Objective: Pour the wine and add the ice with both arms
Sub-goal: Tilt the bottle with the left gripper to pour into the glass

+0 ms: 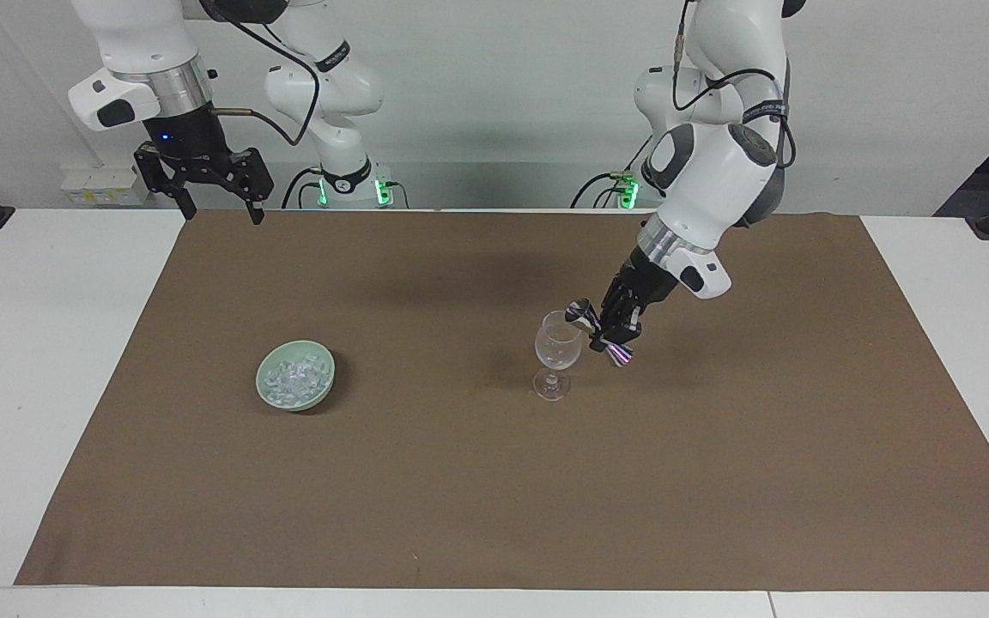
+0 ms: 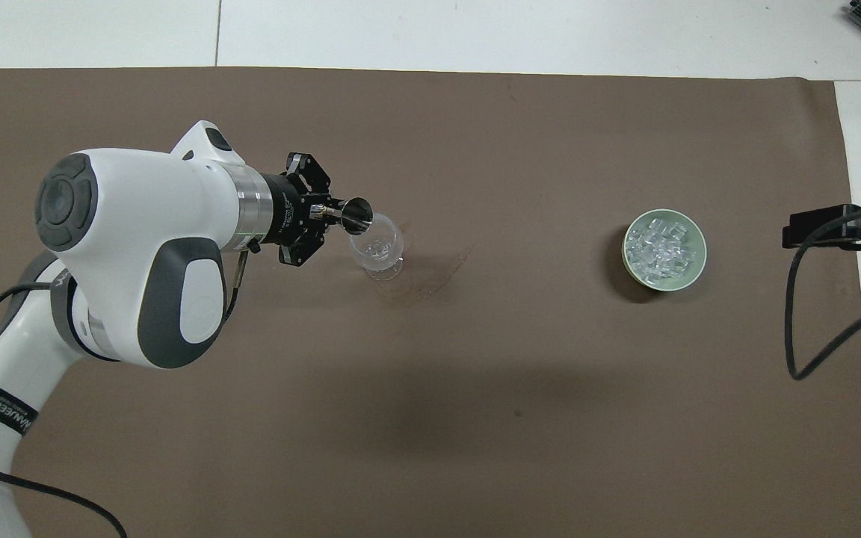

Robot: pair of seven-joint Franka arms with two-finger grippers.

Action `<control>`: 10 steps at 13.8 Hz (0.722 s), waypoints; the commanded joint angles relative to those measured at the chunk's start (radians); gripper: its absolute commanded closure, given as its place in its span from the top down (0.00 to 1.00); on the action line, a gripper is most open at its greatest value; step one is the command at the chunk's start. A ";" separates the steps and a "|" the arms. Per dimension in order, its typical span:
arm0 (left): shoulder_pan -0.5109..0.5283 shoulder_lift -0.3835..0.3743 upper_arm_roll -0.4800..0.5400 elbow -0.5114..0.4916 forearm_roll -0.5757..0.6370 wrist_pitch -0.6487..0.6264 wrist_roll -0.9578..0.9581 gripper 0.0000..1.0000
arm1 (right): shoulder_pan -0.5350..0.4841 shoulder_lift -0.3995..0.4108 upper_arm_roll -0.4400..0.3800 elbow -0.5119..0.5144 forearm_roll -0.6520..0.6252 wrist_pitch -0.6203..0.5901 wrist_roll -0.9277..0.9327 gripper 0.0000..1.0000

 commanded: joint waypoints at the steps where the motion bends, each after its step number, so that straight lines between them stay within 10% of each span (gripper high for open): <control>1: -0.026 -0.007 0.015 -0.019 0.058 0.025 0.005 0.00 | -0.017 -0.002 0.008 0.004 0.028 0.002 -0.029 1.00; 10: -0.057 -0.009 0.016 -0.019 0.179 0.025 -0.003 0.00 | -0.017 -0.002 0.010 -0.002 0.025 -0.003 -0.029 1.00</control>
